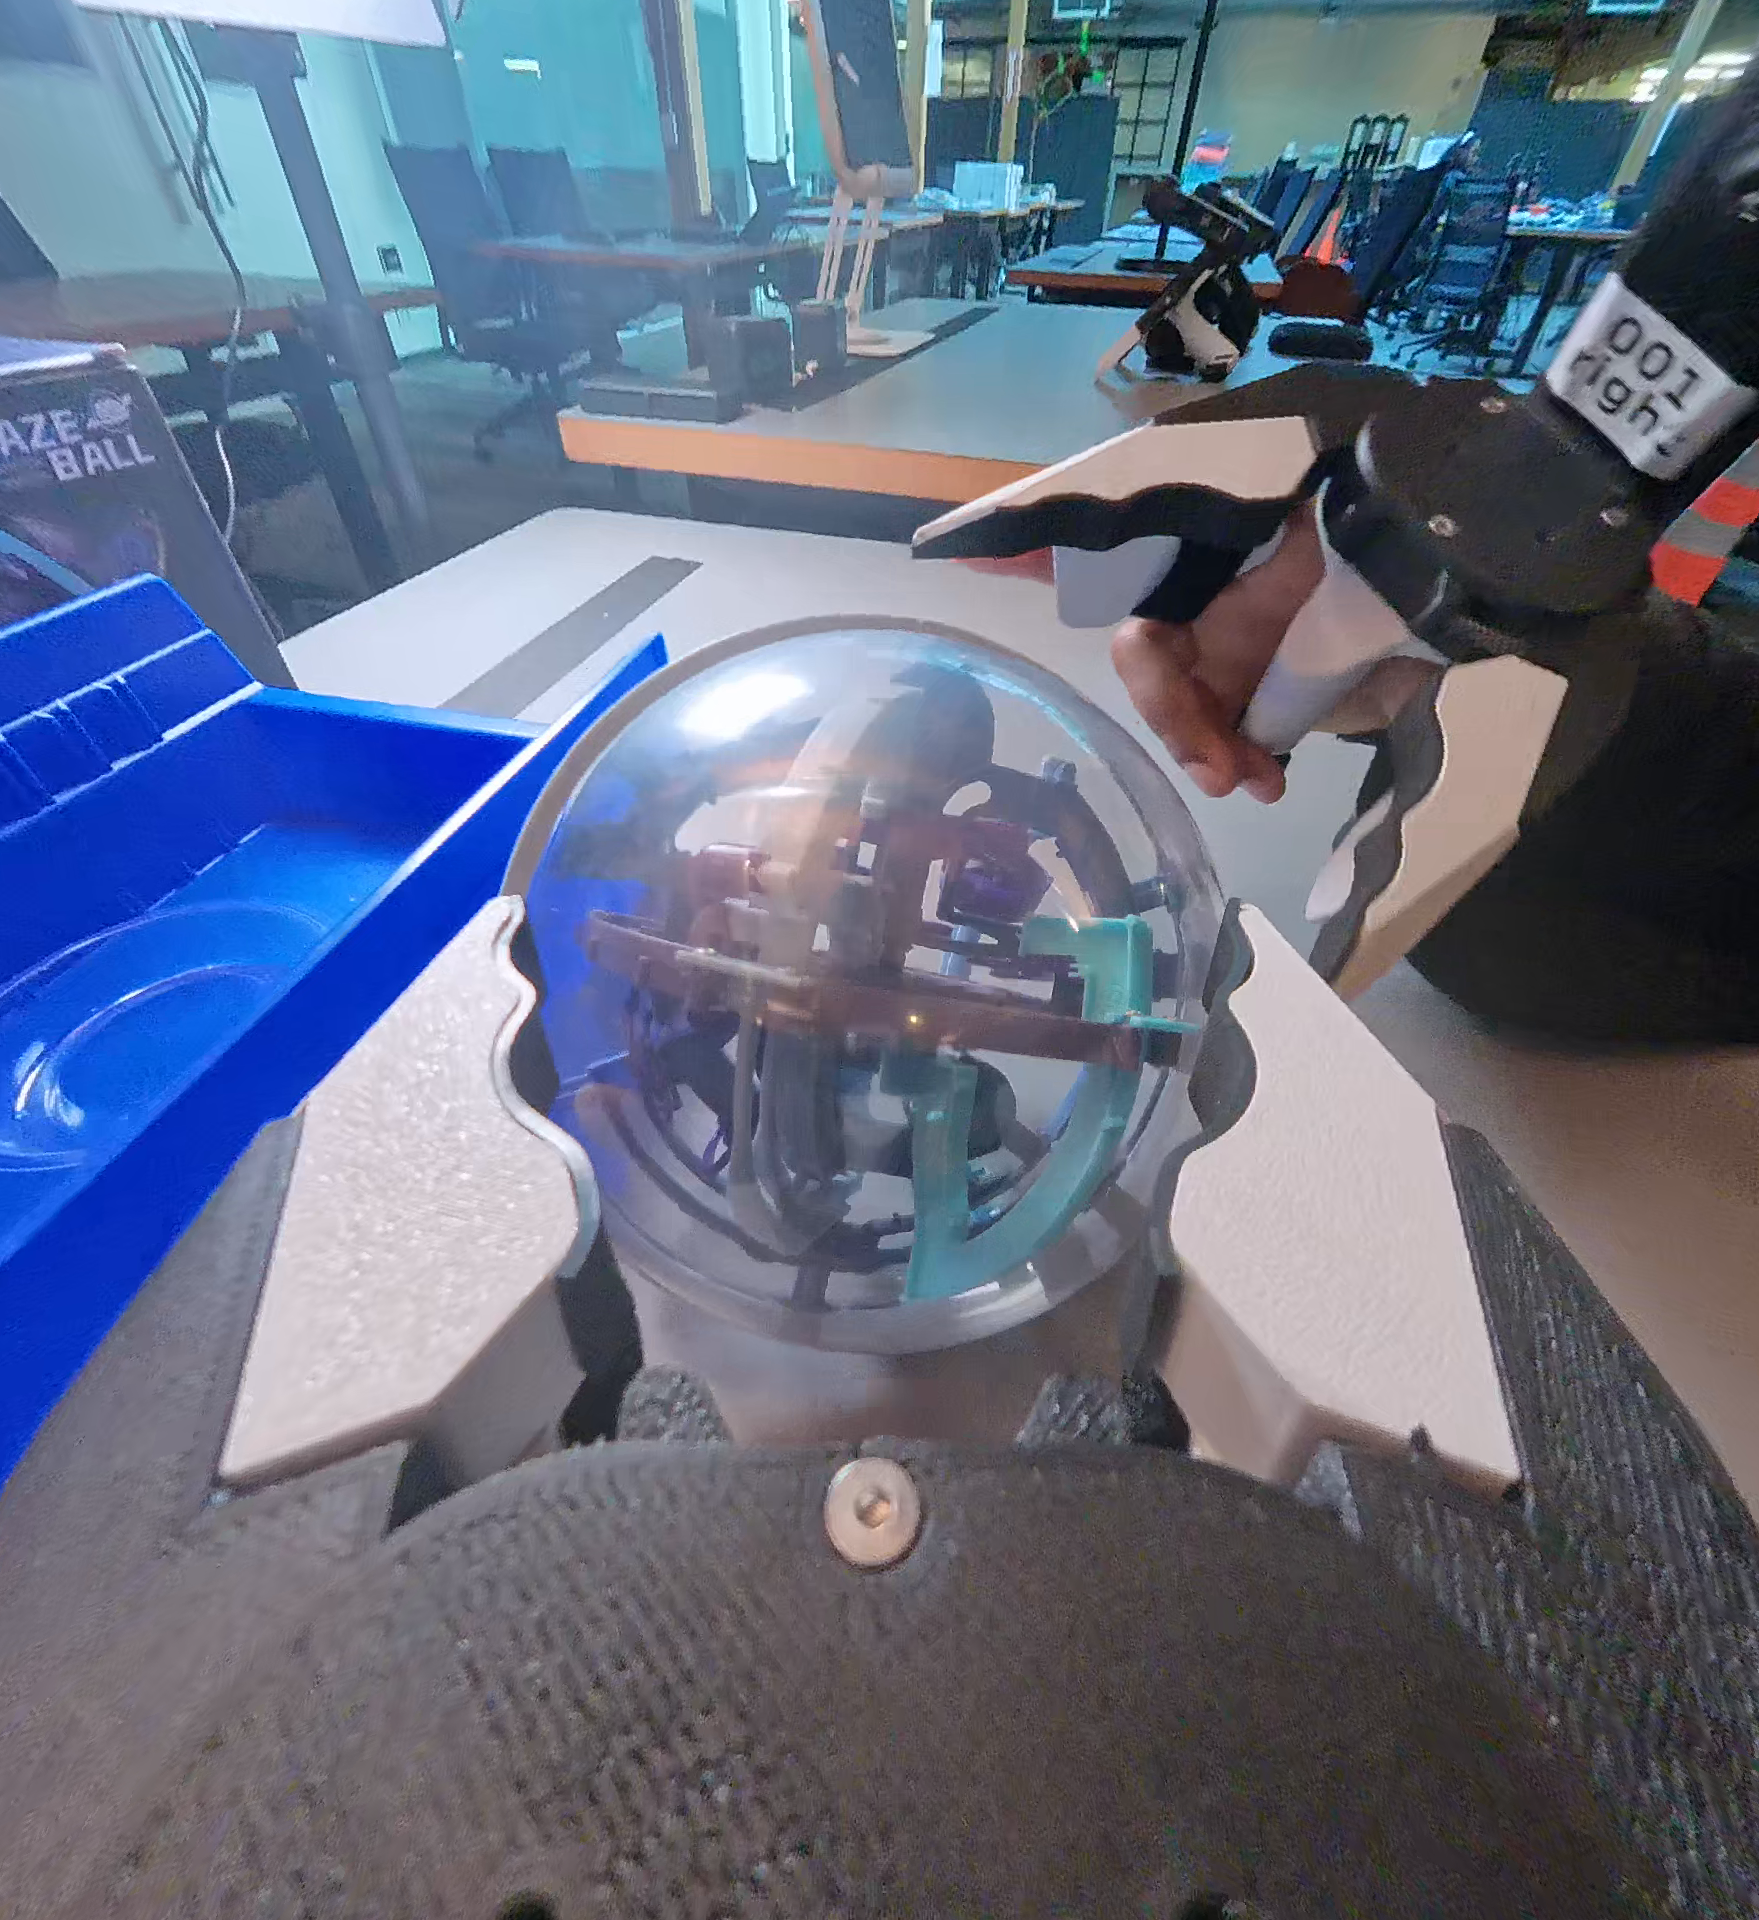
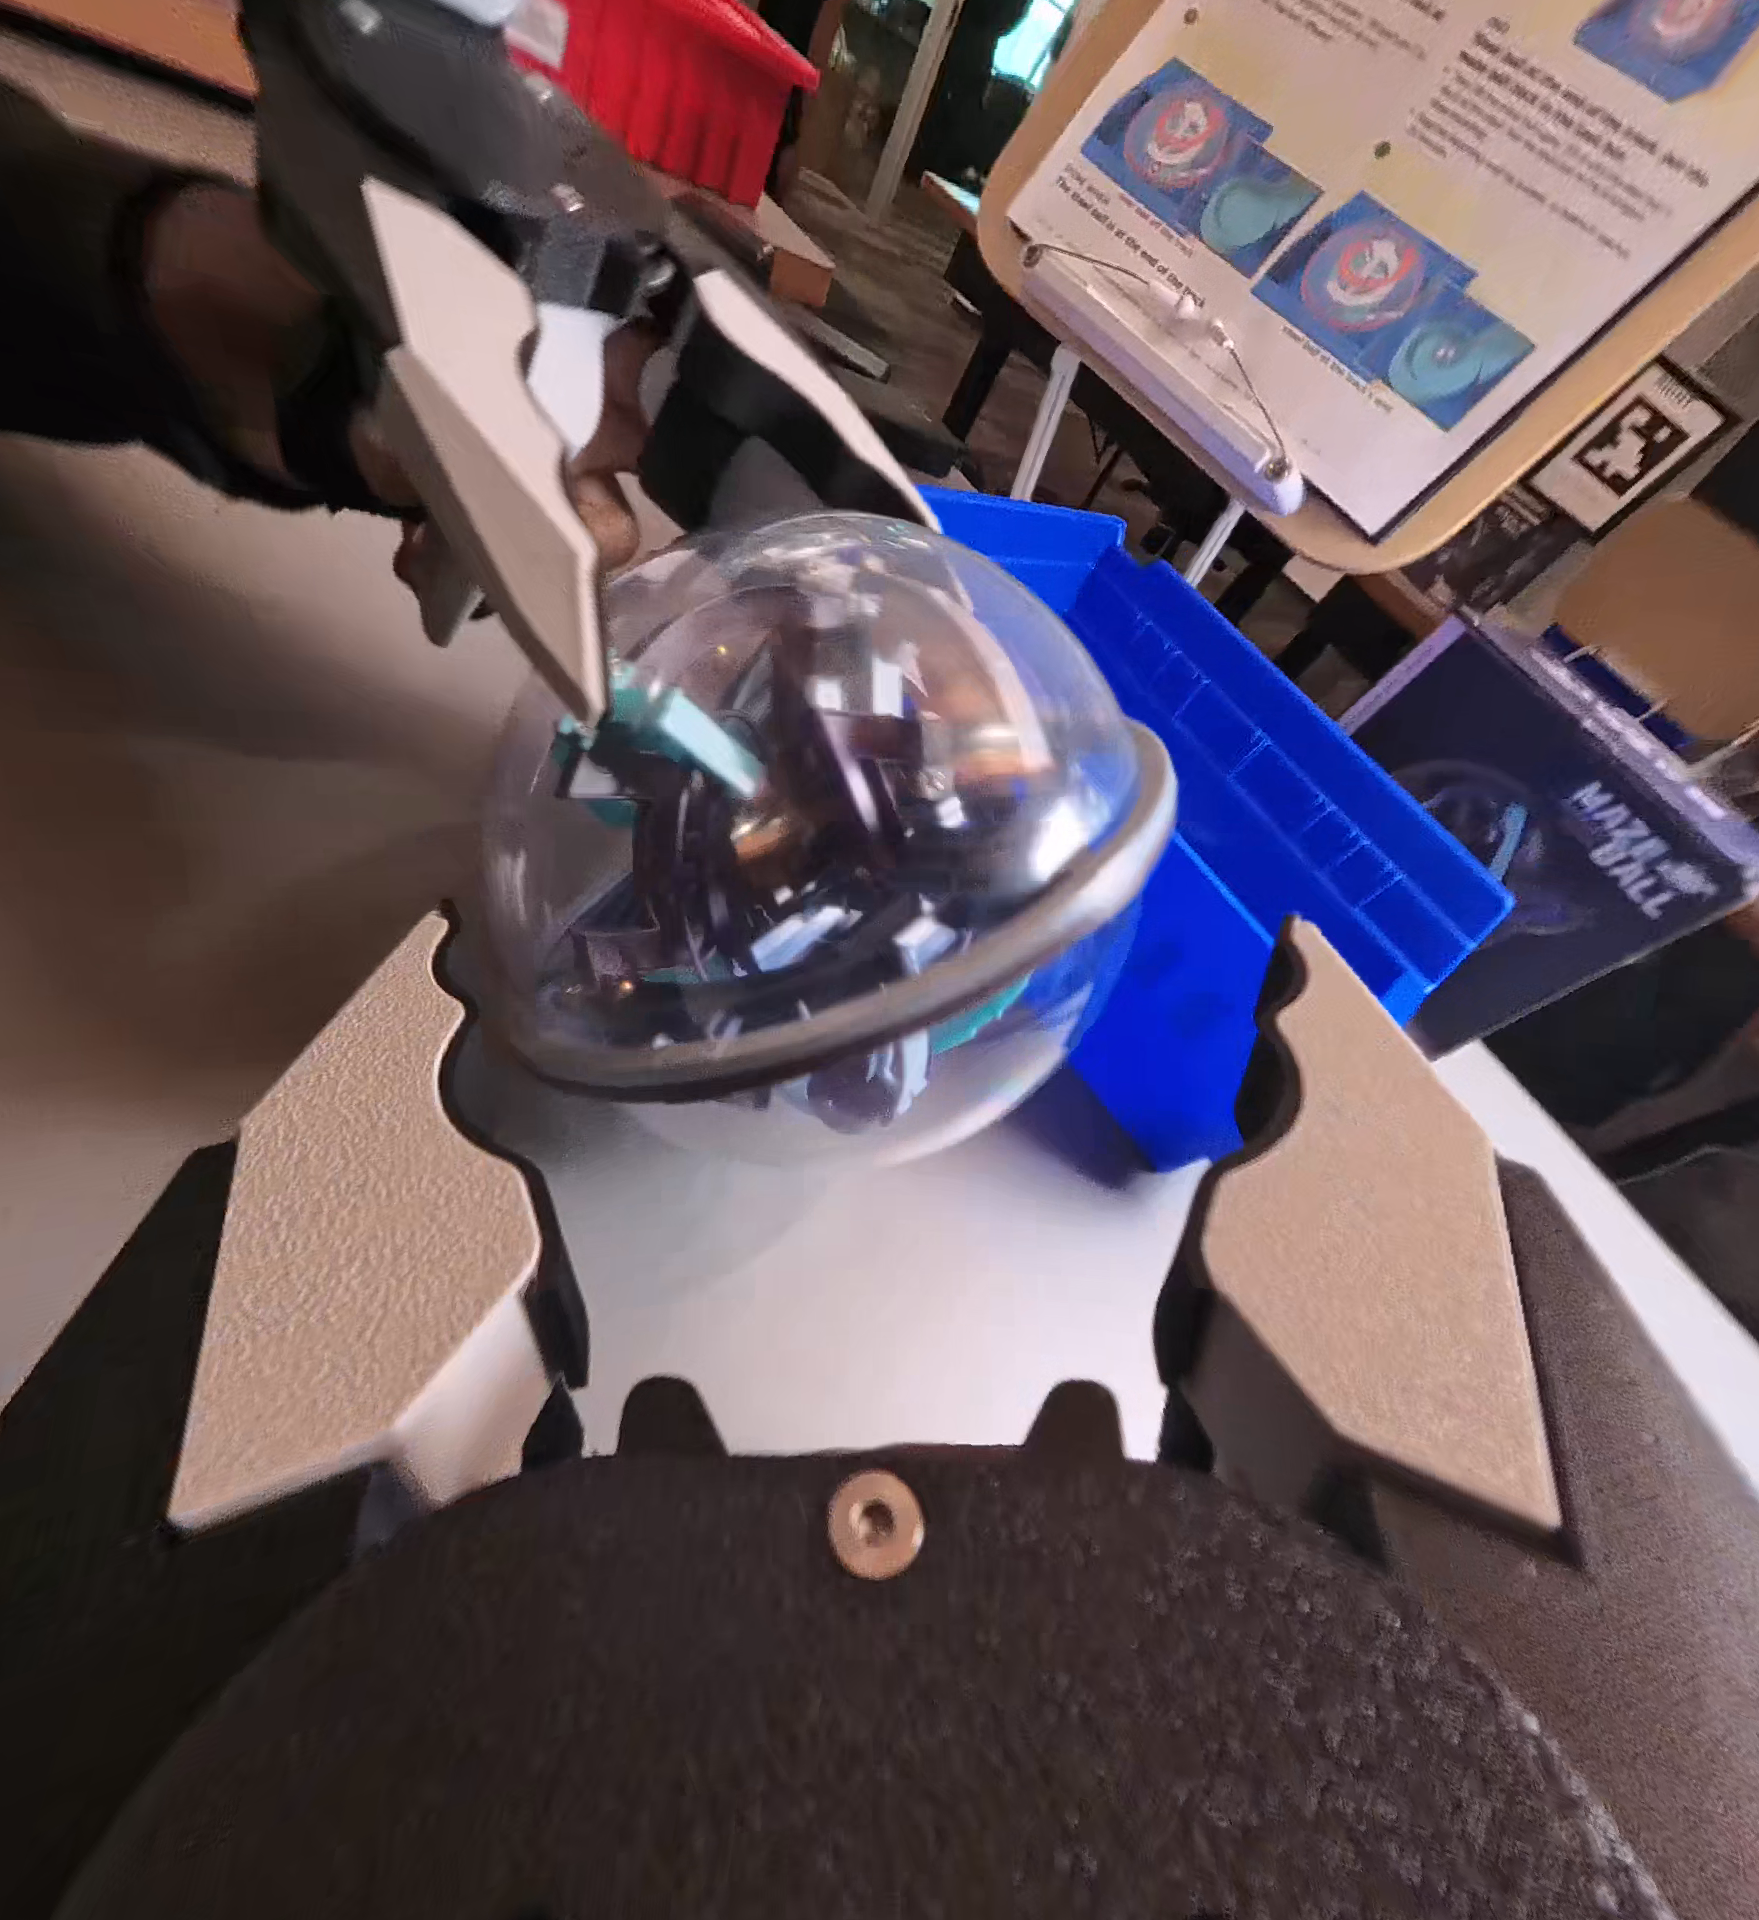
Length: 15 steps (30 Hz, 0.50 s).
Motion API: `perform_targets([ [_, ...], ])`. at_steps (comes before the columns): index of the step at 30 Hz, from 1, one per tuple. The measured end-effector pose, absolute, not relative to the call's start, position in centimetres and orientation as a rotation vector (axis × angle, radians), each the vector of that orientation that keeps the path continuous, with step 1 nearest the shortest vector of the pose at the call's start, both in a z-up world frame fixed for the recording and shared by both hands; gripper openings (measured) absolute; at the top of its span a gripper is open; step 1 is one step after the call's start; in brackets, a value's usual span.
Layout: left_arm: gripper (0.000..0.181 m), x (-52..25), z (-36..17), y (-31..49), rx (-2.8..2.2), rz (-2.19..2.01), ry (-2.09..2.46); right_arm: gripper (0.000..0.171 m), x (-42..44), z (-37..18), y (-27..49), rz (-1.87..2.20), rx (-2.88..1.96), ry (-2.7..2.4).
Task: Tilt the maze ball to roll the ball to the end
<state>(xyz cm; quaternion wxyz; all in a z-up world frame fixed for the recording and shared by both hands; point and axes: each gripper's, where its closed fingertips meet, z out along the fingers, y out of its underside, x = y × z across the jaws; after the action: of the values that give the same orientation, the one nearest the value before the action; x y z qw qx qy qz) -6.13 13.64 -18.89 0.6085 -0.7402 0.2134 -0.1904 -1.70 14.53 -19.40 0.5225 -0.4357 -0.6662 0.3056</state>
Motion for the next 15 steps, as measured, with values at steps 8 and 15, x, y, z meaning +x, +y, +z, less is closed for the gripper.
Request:
perform_targets([
  [8,0.132,-7.3,-19.0,14.4,-1.695,-0.574,0.502,0.137,-3.0,-21.7,15.8,0.639,-1.057,-1.680],
  [15,0.145,-8.1,-24.4,12.1,-1.752,-0.636,0.621,0.132,-3.2,-22.8,16.1,0.847,-1.177,-1.593],
])
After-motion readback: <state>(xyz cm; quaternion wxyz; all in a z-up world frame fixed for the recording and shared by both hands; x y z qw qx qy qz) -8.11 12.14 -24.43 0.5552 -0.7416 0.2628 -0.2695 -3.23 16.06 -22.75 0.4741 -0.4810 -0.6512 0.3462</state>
